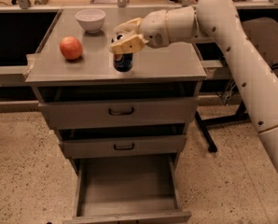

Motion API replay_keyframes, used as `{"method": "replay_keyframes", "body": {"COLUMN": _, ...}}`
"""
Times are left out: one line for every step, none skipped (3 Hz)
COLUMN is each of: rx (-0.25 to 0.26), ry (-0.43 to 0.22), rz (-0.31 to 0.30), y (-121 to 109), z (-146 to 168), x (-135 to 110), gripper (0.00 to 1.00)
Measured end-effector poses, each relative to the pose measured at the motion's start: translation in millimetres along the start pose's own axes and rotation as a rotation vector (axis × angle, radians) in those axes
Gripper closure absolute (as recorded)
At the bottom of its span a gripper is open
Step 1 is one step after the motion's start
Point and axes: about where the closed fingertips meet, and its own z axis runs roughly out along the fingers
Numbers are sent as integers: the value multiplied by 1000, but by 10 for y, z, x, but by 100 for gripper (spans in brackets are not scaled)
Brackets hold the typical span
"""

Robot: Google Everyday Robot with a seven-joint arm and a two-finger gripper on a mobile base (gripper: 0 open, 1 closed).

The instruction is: Pick pepsi can from bottom drawer and place on counter

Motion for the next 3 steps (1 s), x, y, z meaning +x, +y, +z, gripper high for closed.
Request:
{"method": "replay_keyframes", "body": {"rx": 71, "ry": 54, "rz": 36, "y": -103, "z": 68, "x": -16, "gripper": 100}}
{"method": "replay_keyframes", "body": {"rx": 159, "ry": 125, "rz": 114, "y": -372, "z": 108, "x": -64, "gripper": 100}}
{"method": "replay_keyframes", "body": {"rx": 295, "ry": 189, "rz": 207, "y": -662, "z": 33, "x": -18, "gripper": 100}}
